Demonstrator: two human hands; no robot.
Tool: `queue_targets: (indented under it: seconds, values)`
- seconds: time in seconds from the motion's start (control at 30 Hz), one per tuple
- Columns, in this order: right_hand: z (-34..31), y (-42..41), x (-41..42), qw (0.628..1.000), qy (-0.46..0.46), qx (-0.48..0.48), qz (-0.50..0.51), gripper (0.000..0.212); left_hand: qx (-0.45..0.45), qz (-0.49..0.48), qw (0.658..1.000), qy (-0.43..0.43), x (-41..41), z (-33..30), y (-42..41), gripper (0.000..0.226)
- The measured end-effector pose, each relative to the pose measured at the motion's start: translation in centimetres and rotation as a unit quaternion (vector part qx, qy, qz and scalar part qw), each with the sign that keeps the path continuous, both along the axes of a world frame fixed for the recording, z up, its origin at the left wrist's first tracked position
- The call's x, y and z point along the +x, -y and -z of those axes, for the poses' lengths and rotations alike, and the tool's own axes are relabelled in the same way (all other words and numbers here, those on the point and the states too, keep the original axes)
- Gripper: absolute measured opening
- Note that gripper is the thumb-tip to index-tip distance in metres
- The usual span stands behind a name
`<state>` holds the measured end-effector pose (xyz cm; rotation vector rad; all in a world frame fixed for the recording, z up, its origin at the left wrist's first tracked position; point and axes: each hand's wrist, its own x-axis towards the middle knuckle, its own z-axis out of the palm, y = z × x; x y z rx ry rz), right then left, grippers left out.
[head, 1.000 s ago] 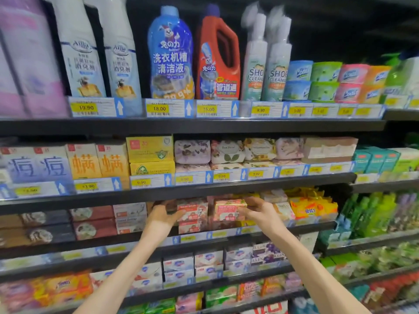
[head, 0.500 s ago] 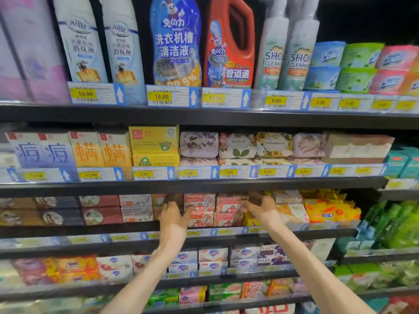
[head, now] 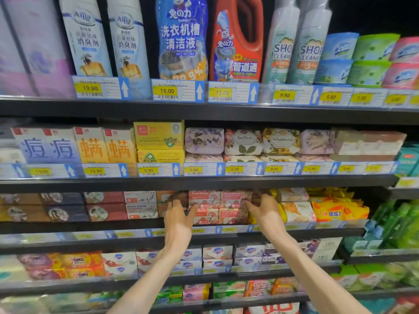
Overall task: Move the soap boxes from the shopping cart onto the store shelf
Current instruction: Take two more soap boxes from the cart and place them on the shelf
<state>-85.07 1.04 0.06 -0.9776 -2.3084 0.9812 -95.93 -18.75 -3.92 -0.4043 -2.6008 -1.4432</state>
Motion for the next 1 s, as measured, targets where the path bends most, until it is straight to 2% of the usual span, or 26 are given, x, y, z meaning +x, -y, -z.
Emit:
queue_targets:
  seconds: [0.07, 0.33, 0.43, 0.5, 0.63, 0.7, 0.83, 1.0]
  values:
    - [0.2, 0.1, -0.1, 1.0, -0.008, 0.011, 0.006, 0.036, 0.0, 0.001, 1.0, -0.003, 0.0, 0.0, 0.0, 0.033]
    - [0.5, 0.7, 0.1, 0.999, -0.043, 0.01, 0.025, 0.032, 0.001, 0.01, 1.0, -0.002, -0.3, 0.3, -0.1, 0.036]
    - [1.1, 1.3, 1.7, 0.992, -0.126, -0.001, -0.031, 0.028, 0.031, 0.038, 0.999, -0.014, -0.1, 0.9, 1.0, 0.042]
    - [1.7, 2.1, 3.4, 0.981, -0.184, 0.026, -0.063, 0.028, 0.04, 0.041, 0.997, -0.043, 0.5, 1.5, 2.4, 0.052]
    - [2.9, 3.5, 5.2, 0.975, -0.145, 0.099, -0.136, 0.027, 0.005, 0.029, 0.993, -0.111, 2.9, 2.1, 5.7, 0.039]
    - [3.0, 4.0, 4.9, 0.959, -0.103, 0.152, -0.215, 0.028, -0.025, 0.031, 0.989, -0.139, 4.5, 1.8, 7.6, 0.034]
    - [3.3, 6.5, 3.3, 0.905, -0.024, 0.222, -0.361, 0.038, -0.119, 0.002, 0.974, -0.191, 7.8, 2.3, 12.4, 0.032]
    - [4.2, 13.5, 2.2, 0.823, 0.004, 0.266, -0.503, 0.047, -0.22, -0.074, 0.951, -0.204, 12.9, 3.9, 20.8, 0.04]
